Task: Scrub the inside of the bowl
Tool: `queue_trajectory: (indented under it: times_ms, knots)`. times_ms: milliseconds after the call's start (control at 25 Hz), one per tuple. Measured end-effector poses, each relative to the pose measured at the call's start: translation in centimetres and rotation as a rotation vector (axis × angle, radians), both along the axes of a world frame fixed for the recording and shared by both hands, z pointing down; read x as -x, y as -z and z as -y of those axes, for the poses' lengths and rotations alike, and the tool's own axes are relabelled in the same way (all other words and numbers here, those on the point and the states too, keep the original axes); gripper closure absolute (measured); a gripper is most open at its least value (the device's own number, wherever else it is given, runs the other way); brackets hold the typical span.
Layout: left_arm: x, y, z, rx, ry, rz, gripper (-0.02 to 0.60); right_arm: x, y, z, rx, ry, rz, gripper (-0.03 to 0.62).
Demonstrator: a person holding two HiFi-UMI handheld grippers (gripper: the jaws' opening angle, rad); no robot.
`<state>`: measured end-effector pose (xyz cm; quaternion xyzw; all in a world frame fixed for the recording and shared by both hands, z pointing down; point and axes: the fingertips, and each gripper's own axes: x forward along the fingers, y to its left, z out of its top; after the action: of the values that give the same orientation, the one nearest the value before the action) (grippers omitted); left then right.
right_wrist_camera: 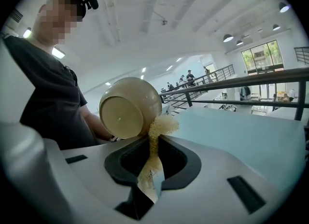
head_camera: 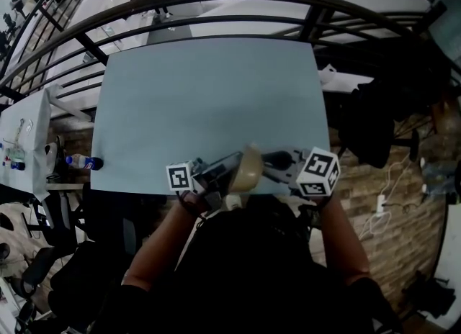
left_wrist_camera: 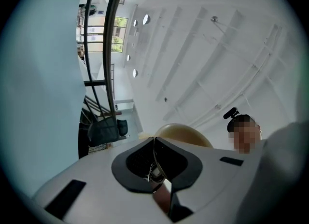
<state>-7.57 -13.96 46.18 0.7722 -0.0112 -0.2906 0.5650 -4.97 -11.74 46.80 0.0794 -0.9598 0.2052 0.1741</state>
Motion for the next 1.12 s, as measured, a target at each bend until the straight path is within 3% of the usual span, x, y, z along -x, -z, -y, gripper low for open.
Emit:
queue_trajectory:
  times_ms: [320, 560, 960, 1120]
  knots:
    - [0.9, 0.1, 1.5, 0.06, 0.112, -0.034, 0.572, 0.6, -0.4, -1.2, 0.021, 0.015, -0.006, 0.531]
    - [1.5, -0.2, 3.5, 0.062, 0.197, 0.069, 0.574, 2.3, -0.3, -3.9, 0.036, 0.096, 0.013, 0.531]
    - [2.4, -0.7, 3.4, 0.107, 0.173, -0.008, 0.574, 2.9, 3.9, -5.6, -0.035, 0.144, 0.06, 0.53]
    - [2.5, -1.0, 3.1, 0.108, 0.167, -0.001, 0.574, 2.8, 6.0, -5.5, -0.068, 0.135, 0.085, 0.531]
